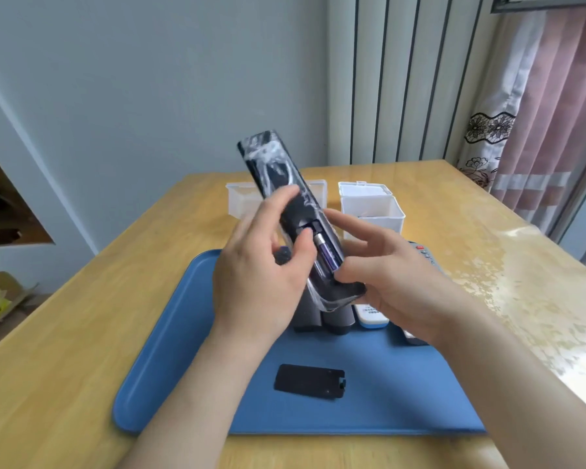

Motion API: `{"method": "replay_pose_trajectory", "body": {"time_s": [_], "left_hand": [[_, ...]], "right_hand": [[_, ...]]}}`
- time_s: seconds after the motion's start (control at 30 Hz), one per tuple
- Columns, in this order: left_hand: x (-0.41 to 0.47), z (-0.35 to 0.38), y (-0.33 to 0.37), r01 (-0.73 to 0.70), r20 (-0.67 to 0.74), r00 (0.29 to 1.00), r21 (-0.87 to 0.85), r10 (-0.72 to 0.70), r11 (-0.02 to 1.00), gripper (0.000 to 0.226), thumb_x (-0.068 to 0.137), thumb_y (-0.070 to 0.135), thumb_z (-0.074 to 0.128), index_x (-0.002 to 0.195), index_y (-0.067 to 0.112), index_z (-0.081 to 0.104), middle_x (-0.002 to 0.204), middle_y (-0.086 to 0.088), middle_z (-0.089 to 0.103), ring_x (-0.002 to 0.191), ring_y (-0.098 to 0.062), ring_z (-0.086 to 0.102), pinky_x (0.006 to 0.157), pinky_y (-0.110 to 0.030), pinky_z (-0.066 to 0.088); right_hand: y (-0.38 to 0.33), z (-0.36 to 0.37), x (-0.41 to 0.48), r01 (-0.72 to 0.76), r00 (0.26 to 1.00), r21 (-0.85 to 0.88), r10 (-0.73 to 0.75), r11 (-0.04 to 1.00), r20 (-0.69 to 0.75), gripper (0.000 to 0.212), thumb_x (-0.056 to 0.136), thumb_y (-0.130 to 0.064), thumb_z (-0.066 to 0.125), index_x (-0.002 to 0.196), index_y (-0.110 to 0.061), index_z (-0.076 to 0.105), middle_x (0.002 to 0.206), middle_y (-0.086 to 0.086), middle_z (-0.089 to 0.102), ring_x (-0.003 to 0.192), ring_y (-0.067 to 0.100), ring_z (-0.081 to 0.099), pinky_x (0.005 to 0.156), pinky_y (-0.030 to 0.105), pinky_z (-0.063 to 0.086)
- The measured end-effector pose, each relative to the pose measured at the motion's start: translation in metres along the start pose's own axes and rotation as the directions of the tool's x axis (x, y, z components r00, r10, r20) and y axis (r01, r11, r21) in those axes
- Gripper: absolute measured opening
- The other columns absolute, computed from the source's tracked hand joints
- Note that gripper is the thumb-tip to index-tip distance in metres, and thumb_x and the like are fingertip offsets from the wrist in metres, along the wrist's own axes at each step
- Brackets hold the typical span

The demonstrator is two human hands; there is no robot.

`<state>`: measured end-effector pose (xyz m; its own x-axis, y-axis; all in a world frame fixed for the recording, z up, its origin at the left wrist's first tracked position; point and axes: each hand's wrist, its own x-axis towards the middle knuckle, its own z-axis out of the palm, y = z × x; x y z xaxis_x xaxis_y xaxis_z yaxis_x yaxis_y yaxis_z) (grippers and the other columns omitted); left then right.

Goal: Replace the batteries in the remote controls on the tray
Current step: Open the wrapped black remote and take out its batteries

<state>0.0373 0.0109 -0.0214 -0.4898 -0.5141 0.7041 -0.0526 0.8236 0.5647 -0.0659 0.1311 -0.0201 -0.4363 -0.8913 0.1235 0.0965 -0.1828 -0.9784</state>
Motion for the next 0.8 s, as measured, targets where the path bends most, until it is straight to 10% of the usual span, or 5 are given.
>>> {"method": "replay_pose_trajectory", "body": {"time_s": [0.1,0.27,0.5,0.8], "left_hand": [[0.0047,-0.0108,0.0004,-0.165,0.001,0.985,0.342,0.175,0.925,0.060,0.079,0.035,0.071,0.135,0.034,0.052,0.100,0.000,0.045,0.088,-0.020,0.048,0.070,-0.033,0.046],[0.0056,-0.0127,0.0037,-0.234,0.100,0.972,0.408,0.211,0.883,0.038,0.084,0.046,0.056,0.116,0.029,0.068,0.121,-0.002,0.053,0.098,-0.026,0.045,0.076,-0.036,0.044],[0.0063,-0.0112,0.0042,0.067,0.197,0.978,0.019,-0.069,0.998,0.021,0.083,0.051,0.063,0.084,0.030,0.066,0.079,0.017,0.066,0.078,-0.004,0.056,0.065,-0.023,0.041],[0.0071,-0.0116,0.0070,0.292,0.306,0.929,-0.254,-0.210,0.922,0.010,0.083,0.034,0.073,0.076,0.040,0.070,0.082,0.017,0.072,0.077,0.000,0.066,0.072,-0.019,0.052]], "right_hand": [[-0.0006,-0.0047,0.0007,0.070,0.989,-0.172,-0.090,0.983,-0.114,0.059,0.073,-0.002,0.056,0.124,-0.029,0.064,0.108,0.008,0.075,0.099,0.033,0.071,0.098,0.050,0.051],[-0.0022,-0.0061,0.0017,0.150,0.949,-0.109,-0.174,0.983,-0.263,0.034,0.082,-0.005,0.063,0.111,-0.021,0.072,0.102,0.018,0.074,0.097,0.037,0.071,0.095,0.054,0.052],[-0.0061,0.0017,0.0028,0.113,0.943,0.061,-0.088,0.992,-0.321,0.027,0.092,-0.004,0.057,0.074,-0.011,0.075,0.076,0.012,0.071,0.070,0.022,0.065,0.069,0.033,0.060],[-0.0073,0.0025,0.0029,0.082,0.939,0.072,-0.053,0.994,-0.339,0.028,0.091,-0.007,0.058,0.070,-0.012,0.075,0.079,0.014,0.072,0.084,0.032,0.058,0.085,0.043,0.055]]}}
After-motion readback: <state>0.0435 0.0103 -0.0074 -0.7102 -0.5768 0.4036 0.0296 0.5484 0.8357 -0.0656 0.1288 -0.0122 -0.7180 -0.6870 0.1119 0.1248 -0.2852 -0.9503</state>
